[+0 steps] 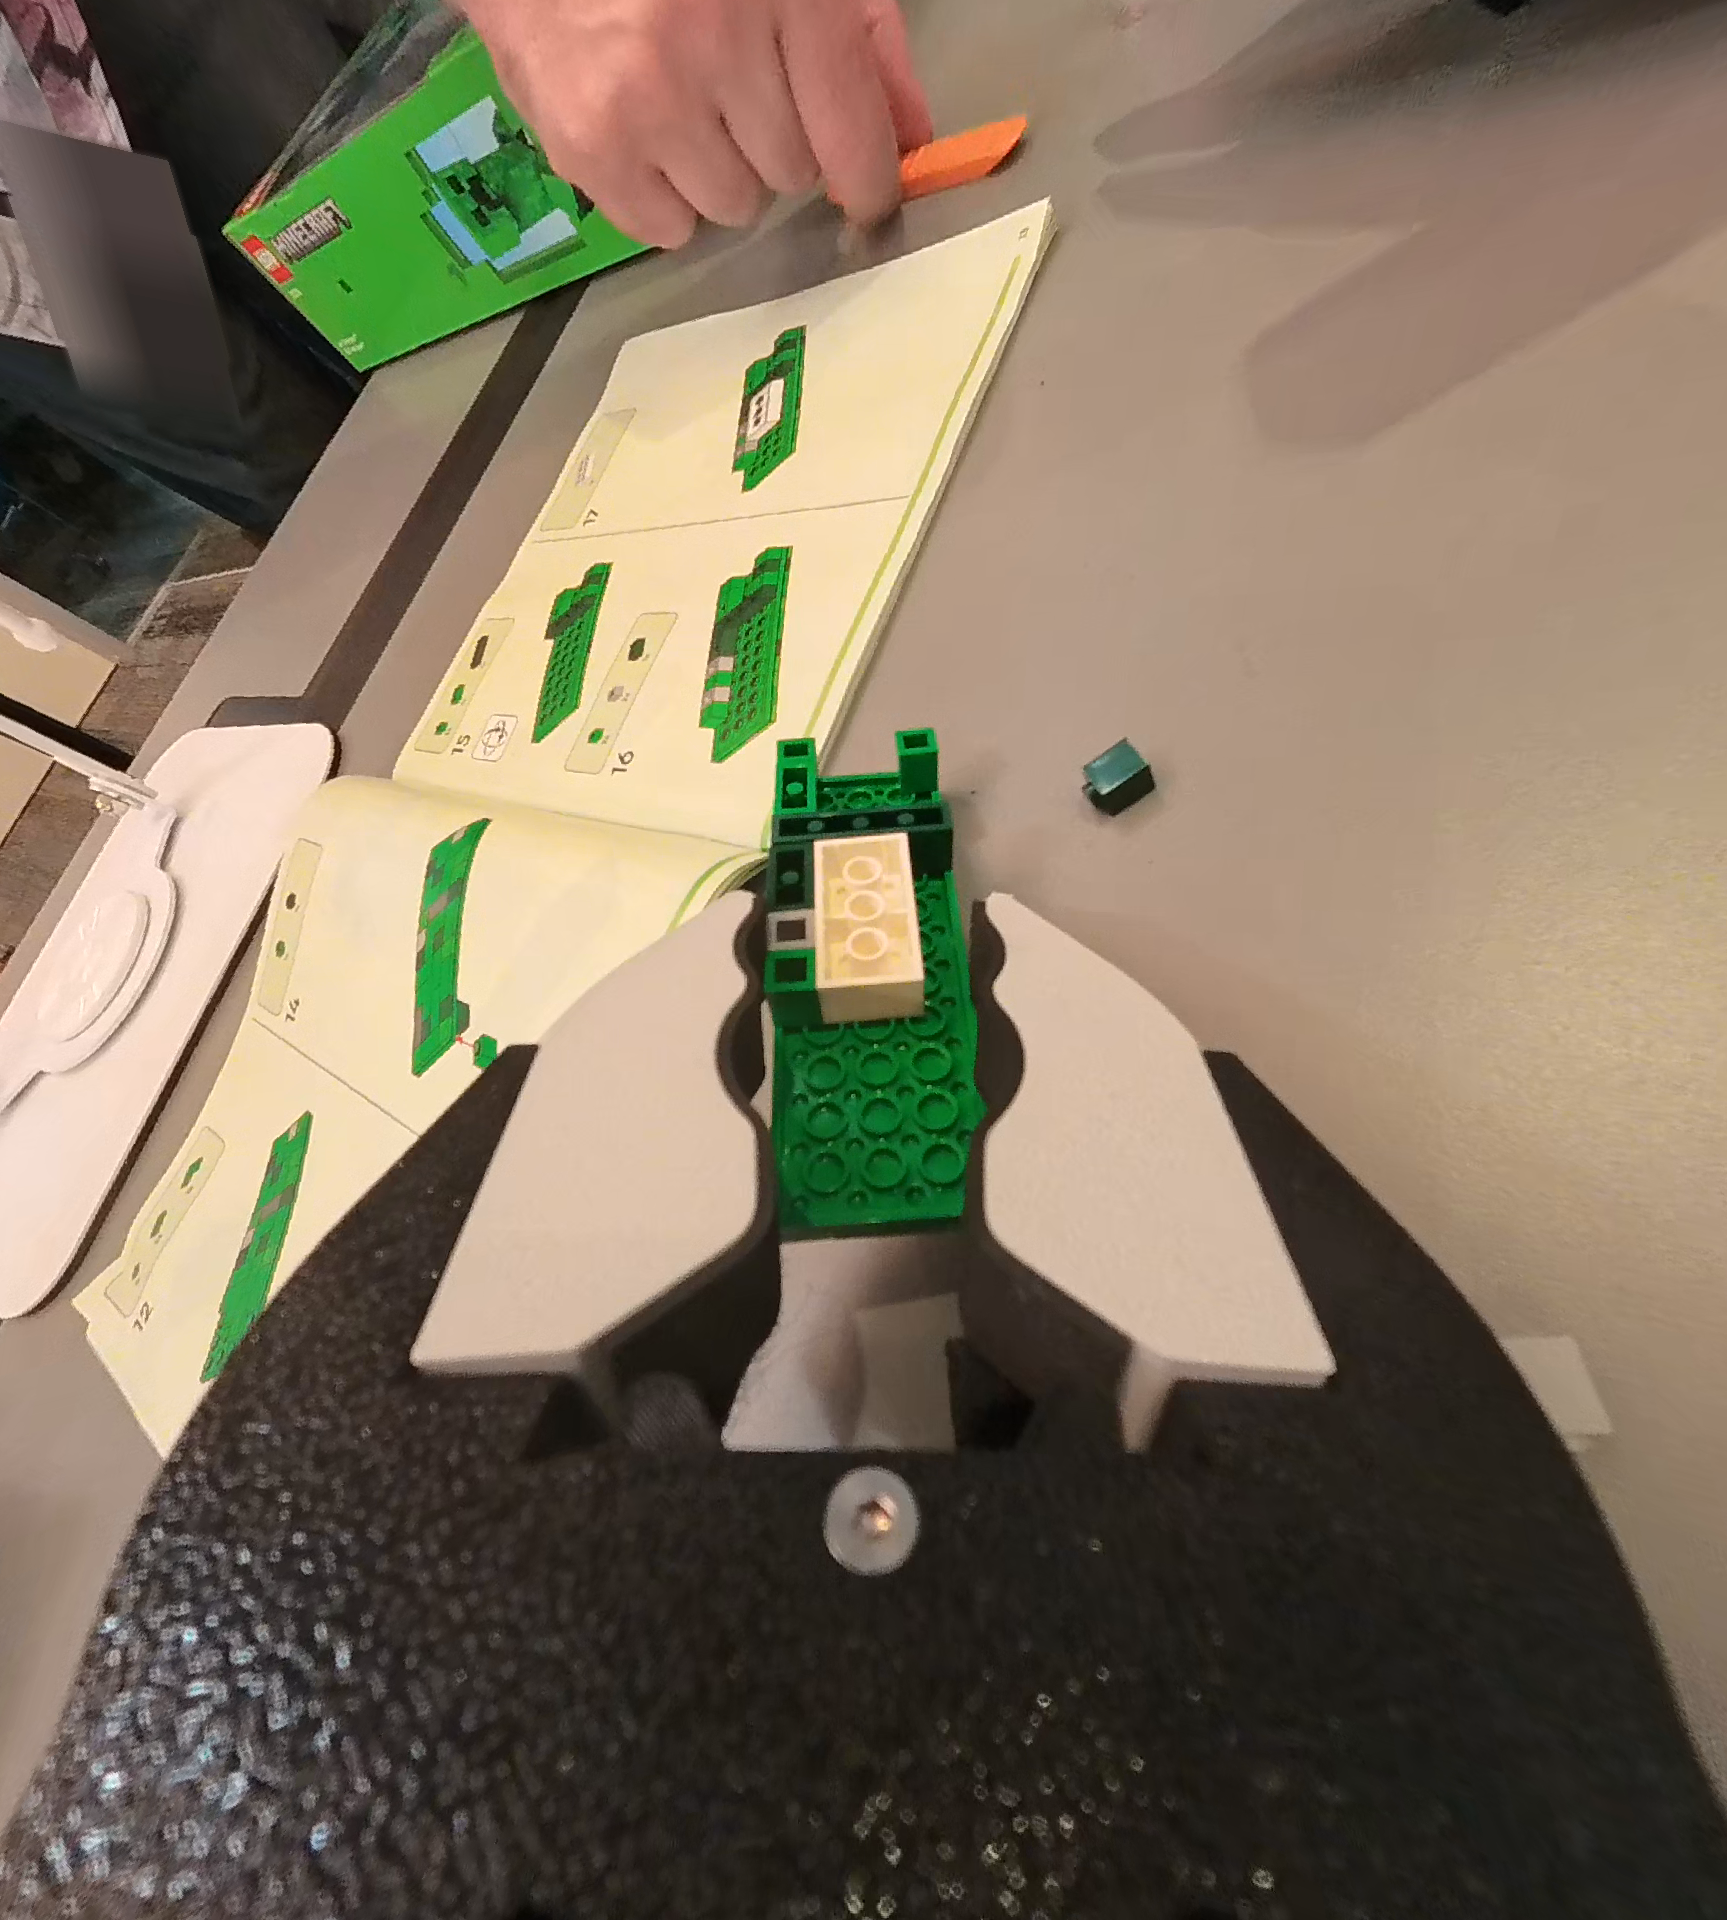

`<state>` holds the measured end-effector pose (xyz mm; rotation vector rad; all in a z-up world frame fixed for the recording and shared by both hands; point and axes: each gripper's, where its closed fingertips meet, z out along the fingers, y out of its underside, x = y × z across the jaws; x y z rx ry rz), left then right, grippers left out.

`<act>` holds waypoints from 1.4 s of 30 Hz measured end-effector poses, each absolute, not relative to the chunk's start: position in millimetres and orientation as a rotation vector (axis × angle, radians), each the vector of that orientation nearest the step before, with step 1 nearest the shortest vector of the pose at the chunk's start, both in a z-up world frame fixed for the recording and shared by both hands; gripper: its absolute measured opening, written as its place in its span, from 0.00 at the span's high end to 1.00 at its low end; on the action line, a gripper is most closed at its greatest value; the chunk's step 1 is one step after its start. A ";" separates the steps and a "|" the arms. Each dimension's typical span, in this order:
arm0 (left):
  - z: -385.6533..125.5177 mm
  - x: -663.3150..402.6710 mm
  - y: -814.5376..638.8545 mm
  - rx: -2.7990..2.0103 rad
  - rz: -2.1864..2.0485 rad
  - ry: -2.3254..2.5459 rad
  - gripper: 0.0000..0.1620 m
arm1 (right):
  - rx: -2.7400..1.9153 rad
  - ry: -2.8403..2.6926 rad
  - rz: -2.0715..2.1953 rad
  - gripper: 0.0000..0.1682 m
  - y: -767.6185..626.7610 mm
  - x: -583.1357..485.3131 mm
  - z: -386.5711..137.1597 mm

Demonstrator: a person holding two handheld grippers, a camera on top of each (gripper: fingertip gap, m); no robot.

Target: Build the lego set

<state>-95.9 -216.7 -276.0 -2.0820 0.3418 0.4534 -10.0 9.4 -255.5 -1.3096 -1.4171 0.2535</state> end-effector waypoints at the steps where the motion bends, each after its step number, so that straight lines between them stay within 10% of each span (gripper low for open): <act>1: -276.0 -96.0 -216.6 -2.082 0.453 0.341 0.77 | -1.329 -1.405 0.292 0.83 8.6 -10.1 -253.9; 42: -275.6 -95.6 -215.4 -2.081 0.447 0.344 0.77 | -1.212 -1.518 0.524 0.84 -61.2 -44.8 -248.1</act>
